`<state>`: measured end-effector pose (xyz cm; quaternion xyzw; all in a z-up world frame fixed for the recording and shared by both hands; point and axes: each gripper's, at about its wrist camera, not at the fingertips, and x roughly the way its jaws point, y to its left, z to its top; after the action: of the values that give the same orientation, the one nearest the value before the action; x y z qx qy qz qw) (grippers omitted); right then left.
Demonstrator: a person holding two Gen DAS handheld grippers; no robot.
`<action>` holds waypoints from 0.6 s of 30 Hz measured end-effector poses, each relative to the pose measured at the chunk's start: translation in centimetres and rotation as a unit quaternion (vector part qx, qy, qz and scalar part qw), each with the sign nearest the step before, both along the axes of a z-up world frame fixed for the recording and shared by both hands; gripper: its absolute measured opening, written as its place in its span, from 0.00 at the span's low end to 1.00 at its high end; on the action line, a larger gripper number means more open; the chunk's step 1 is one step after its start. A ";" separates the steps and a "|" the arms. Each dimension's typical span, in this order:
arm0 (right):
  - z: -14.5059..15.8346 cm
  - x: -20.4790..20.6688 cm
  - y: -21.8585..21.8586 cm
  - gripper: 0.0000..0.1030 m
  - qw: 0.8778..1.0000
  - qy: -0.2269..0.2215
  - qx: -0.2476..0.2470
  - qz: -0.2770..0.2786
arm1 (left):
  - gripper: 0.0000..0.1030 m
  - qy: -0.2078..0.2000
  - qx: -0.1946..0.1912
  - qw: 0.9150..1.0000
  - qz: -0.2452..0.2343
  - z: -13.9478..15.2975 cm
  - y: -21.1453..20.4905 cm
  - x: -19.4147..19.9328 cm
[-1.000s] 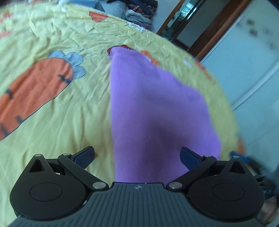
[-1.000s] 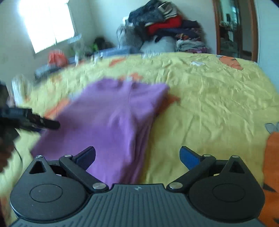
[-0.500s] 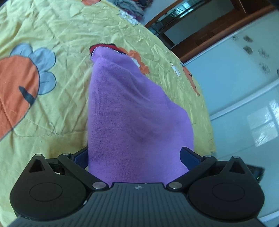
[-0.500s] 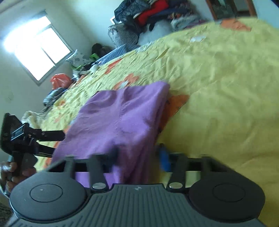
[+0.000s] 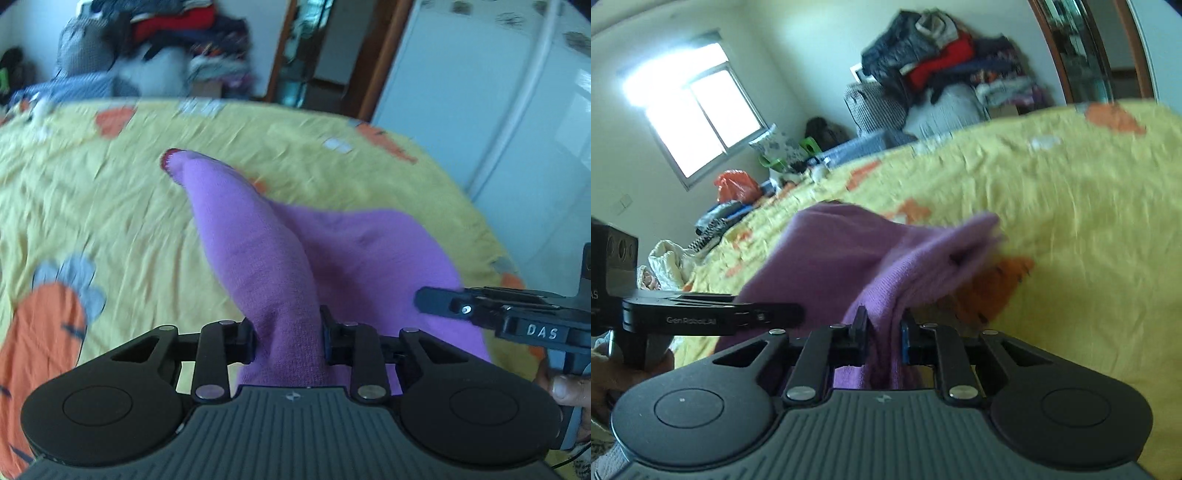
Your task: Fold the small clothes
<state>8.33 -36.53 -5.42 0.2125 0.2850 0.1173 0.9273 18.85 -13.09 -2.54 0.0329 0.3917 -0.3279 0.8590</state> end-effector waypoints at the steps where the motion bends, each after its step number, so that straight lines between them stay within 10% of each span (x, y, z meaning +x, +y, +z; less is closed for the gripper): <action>1: 1.0 -0.4 -0.1 0.16 1.000 -0.010 -0.008 -0.005 | 0.29 -0.007 -0.005 1.000 -0.007 0.8 -0.3 -0.2; 9: 6.2 -3.5 -4.5 0.23 0.996 -0.023 -0.018 -0.088 | 0.38 0.033 -0.054 0.997 -0.039 4.8 -2.9 0.3; 10: 5.7 -3.8 -5.0 0.32 0.994 -0.010 -0.037 -0.103 | 0.46 0.036 -0.049 0.997 -0.043 4.5 -3.3 0.7; 12: 3.2 -3.8 -6.2 1.00 0.987 0.058 -0.075 -0.128 | 0.86 0.040 -0.013 0.998 -0.038 2.8 -3.7 1.4; 14: 1.0 -6.3 -7.1 1.00 0.977 0.077 -0.094 -0.175 | 0.71 0.046 0.007 0.999 -0.020 0.9 -2.7 1.3; 18: -1.8 -12.5 -7.6 1.00 0.984 0.046 -0.056 -0.160 | 0.79 0.097 -0.034 0.994 -0.041 -1.4 1.3 -1.4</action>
<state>-4.16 -44.16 -7.25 0.2084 0.2962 -0.0587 0.9303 17.41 -11.75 -3.98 -0.0127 0.4598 -0.3775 0.8037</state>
